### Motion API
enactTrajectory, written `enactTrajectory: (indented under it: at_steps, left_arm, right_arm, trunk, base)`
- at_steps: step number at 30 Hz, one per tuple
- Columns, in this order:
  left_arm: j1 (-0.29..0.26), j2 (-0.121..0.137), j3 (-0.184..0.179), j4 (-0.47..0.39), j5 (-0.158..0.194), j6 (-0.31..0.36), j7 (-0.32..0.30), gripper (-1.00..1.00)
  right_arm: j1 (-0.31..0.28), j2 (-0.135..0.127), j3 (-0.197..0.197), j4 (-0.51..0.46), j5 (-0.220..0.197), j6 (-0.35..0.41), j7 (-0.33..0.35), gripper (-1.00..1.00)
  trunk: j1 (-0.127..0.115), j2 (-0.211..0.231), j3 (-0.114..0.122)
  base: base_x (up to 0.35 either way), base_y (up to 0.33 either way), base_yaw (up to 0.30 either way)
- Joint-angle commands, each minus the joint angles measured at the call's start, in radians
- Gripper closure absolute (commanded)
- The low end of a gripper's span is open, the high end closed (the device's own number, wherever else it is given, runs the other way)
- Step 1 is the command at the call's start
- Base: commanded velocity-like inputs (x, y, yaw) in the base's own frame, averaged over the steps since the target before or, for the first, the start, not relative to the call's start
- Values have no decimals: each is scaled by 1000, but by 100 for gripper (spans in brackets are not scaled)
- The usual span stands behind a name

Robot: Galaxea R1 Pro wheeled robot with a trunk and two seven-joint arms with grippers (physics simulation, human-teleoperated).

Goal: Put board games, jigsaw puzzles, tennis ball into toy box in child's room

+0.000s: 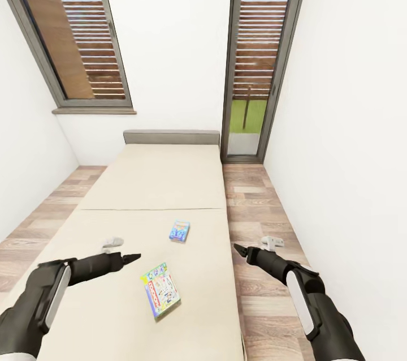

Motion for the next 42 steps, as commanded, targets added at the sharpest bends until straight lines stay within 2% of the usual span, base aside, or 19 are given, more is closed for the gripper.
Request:
enactTrajectory:
  at_steps: [1,4,5,7,8,9,10,11,12,18,21,28,35,39,42]
  left_arm:
    - [-15,-15,-12,7,2,10,55,-100]
    - [-57,-56,-39,38,2,13,217,-100]
    - [-88,-82,-50,74,3,10,323,-100]
    - [-120,-105,-57,120,3,4,421,-100]
    - [-152,-124,-61,176,5,-11,503,-100]
    - [-168,-132,-63,206,5,-25,536,-100]
    - [-240,-155,-68,370,6,-144,630,-100]
    - [-240,-155,-68,370,6,-144,630,-100]
    - [-266,-161,-69,438,5,-197,649,-100]
    - [-352,-186,-71,662,0,-345,678,-100]
    - [-368,-194,-72,708,-1,-390,681,-100]
    - [-378,-199,-86,740,-2,-443,683,-100]
    - [-380,-201,-99,745,-3,-452,685,-100]
    - [-389,-217,-102,740,-4,-445,693,-100]
    - [-423,-235,-109,740,-8,-436,724,-100]
  right_arm:
    - [-1,1,-4,-1,-4,8,3,-100]
    - [-1,-2,-4,-1,-5,8,3,-100]
    - [-1,-4,-4,-1,-5,8,3,-100]
    - [-1,-5,-5,-1,-5,8,3,-100]
    - [-1,-6,-5,-1,-5,8,3,-100]
    - [-1,-7,-5,-1,-5,8,3,-100]
    - [-1,-8,-5,-1,-5,8,2,-100]
    - [-1,-8,-5,-1,-5,8,2,-100]
    - [-2,-8,-5,-1,-5,8,0,-100]
    - [-2,-8,-3,-1,-4,8,-36,-100]
    - [-2,-5,-2,-2,-4,8,-60,-100]
    - [-2,2,0,-2,-3,9,-96,-100]
    - [-3,4,0,-2,-3,11,-117,-100]
    - [-4,4,0,-2,-4,12,-125,-100]
    - [-4,4,0,-3,-4,15,-134,-100]
  trunk:
    - [0,-2,-2]
    - [0,-2,-2]
    - [0,-2,-2]
    - [0,-2,-2]
    - [0,-2,-2]
    - [0,-2,-2]
    - [0,-2,-2]
    - [0,-2,-2]
    - [0,-2,-2]
    - [0,-2,-2]
    - [0,-2,-2]
    - [0,-2,-2]
    - [0,-2,-2]
    - [0,-2,-2]
    - [0,-2,-2]
  base:
    - [0,0,0]
    - [0,0,0]
    - [0,0,0]
    - [0,0,0]
    - [0,0,0]
    - [0,0,0]
    - [0,0,0]
    - [0,0,0]
    - [0,0,0]
    - [0,0,0]
    - [0,0,0]
    - [0,0,0]
    - [0,0,0]
    - [0,0,0]
    - [0,0,0]
